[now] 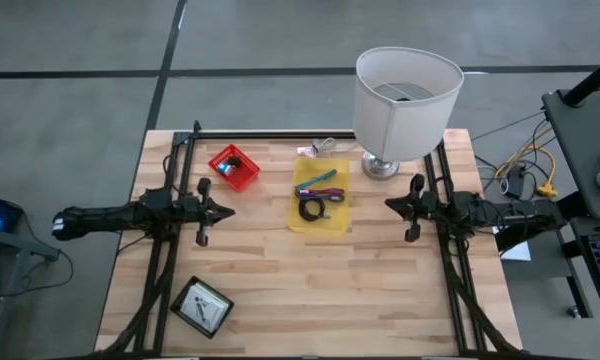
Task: Pick and place items into bin
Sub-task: Return to Home Position
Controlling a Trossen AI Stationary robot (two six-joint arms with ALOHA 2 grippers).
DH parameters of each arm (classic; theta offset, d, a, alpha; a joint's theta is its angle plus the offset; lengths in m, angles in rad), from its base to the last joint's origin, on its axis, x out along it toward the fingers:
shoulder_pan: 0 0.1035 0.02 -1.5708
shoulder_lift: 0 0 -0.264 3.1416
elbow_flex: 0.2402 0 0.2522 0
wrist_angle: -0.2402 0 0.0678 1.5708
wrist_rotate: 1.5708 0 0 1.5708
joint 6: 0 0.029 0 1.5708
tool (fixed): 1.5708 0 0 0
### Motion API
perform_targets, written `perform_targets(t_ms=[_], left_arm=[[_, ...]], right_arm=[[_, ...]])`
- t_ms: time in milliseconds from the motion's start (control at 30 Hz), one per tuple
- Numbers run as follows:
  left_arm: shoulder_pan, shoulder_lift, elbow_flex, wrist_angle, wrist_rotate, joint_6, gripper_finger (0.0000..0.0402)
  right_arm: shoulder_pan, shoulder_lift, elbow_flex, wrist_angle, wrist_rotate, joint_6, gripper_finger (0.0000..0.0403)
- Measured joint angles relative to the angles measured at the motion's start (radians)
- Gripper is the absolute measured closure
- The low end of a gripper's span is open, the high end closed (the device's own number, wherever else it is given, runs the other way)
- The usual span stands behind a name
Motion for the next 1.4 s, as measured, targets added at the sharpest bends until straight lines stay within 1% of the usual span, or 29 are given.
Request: perform_targets(t_ms=[67,100,367,700,1200,1400], left_arm=[[0.000,0.001,0.000,-0.003,-0.001,-0.002,0.0400],[0.000,0.003,0.000,-0.003,-0.001,-0.003,0.0400],[0.000,-0.010,0.000,0.000,-0.005,-0.002,0.0400],[0.000,-0.035,-0.001,-0.006,-0.006,-0.003,0.0400],[0.000,0.034,-0.001,-0.004,-0.002,0.001,0.0400],[0.000,0.057,-0.001,0.006,0.002,0.000,0.0400]], right_arm=[[0.000,0.000,0.000,-0.001,-0.049,-0.002,0.0394],[0.000,0.000,0.000,-0.001,-0.056,-0.002,0.0394],[0.000,0.000,0.000,-0.001,-0.054,-0.055,0.0394],[0.000,0.000,0.000,-0.006,-0.054,-0.055,0.0394],[0.000,0.000,0.000,-0.006,-0.054,-0.062,0.0394],[0.000,0.000,0.000,-0.006,-0.054,0.062,0.0394]])
